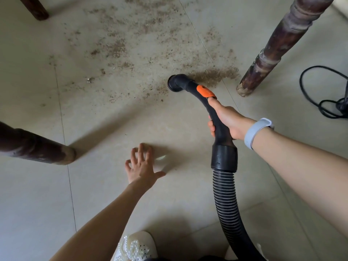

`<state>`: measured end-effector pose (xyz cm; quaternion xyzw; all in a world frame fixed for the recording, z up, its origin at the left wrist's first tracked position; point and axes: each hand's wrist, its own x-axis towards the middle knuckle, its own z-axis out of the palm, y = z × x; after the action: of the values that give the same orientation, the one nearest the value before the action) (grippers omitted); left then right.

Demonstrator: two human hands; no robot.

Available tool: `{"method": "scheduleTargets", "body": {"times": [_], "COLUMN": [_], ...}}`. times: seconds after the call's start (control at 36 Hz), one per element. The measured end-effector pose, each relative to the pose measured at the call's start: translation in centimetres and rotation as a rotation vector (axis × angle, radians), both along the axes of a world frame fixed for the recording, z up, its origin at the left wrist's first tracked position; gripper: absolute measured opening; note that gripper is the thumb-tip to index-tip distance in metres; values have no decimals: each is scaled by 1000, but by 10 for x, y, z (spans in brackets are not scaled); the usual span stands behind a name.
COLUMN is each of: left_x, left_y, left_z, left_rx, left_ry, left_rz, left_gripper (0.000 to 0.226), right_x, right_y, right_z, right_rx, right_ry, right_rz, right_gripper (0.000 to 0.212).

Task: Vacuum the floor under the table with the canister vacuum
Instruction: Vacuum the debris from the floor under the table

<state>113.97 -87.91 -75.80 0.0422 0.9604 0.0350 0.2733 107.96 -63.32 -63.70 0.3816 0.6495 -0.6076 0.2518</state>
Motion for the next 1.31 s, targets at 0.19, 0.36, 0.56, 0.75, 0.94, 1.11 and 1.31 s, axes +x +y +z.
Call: {"method": "scheduleTargets", "body": {"times": [0.19, 0.36, 0.56, 0.75, 0.94, 1.11, 1.31], "left_x": [1, 2, 1, 2, 2, 2, 2], "left_y": [-1, -3, -3, -5, -8, -7, -6], "left_z": [-2, -1, -2, -2, -4, -6, -4], "left_rx": [6, 13, 5, 4, 7, 24, 11], "left_ry": [11, 17, 6, 5, -1, 7, 7], "left_rz": [-3, -13, -24, -39, -49, -31, -36], "left_gripper": [100, 100, 99, 98, 98, 98, 98], "right_x": [19, 26, -3, -29, -17, 2, 10], "right_y": [-5, -1, -2, -18, -15, 2, 8], "right_z": [1, 4, 5, 7, 7, 9, 9], "right_rx": [10, 79, 24, -51, 38, 14, -78], "right_ry": [-47, -35, -25, -21, -32, -83, -117], "right_rz": [118, 193, 84, 53, 165, 156, 132], "right_gripper": [51, 50, 53, 47, 52, 54, 53]}}
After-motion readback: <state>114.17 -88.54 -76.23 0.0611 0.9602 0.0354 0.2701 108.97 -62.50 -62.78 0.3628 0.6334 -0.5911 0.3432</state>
